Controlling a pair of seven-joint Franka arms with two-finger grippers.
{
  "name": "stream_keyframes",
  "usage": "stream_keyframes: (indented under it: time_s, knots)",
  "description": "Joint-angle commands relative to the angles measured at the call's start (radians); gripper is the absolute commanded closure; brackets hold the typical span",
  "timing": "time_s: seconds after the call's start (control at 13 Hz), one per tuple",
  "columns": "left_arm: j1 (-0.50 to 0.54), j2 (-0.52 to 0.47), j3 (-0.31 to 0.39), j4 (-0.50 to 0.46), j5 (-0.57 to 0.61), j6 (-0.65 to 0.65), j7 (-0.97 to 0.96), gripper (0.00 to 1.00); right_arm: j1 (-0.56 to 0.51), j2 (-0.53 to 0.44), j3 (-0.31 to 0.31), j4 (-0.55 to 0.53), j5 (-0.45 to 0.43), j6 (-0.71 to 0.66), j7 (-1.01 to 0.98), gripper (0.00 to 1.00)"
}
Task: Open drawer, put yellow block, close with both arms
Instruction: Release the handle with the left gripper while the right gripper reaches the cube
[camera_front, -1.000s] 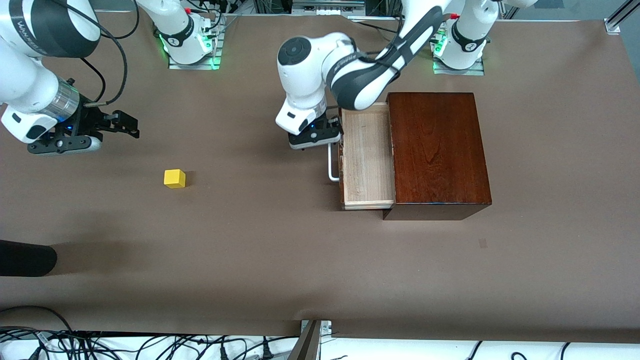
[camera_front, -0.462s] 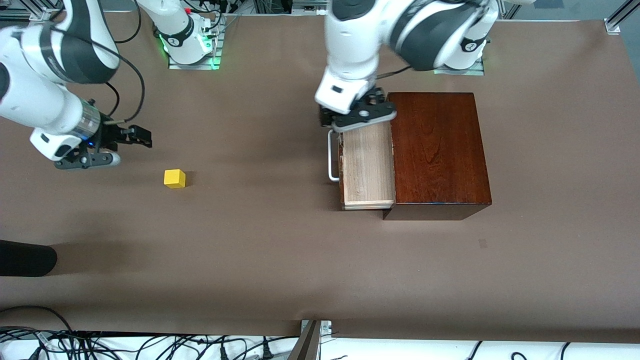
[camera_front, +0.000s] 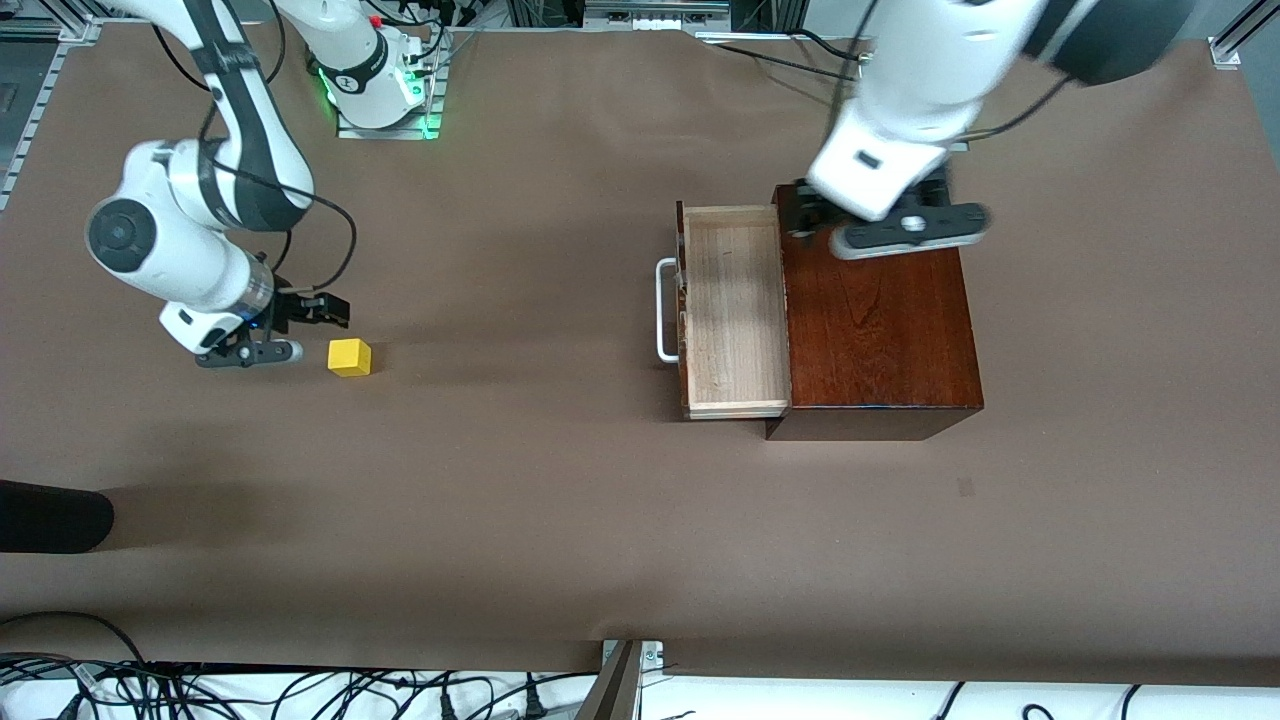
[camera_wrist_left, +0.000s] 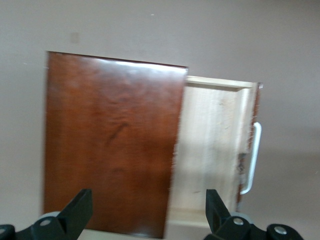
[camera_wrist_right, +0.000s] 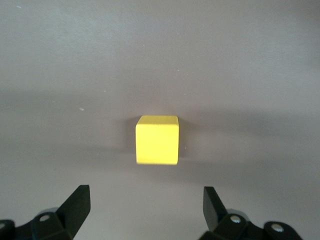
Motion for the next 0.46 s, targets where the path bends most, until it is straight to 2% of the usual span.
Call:
stream_keyframes:
  time_s: [0.0,0.38]
  knots:
    - [0.009,-0.099,0.138,-0.062,-0.060,-0.045,0.201,0.00,-0.004,0.067,0.003,0.006,0.004,0.073,-0.060,0.00]
    - [0.010,-0.187,0.357,-0.137,-0.068,-0.069,0.490,0.00,-0.004,0.205,0.003,0.007,0.006,0.235,-0.062,0.00]
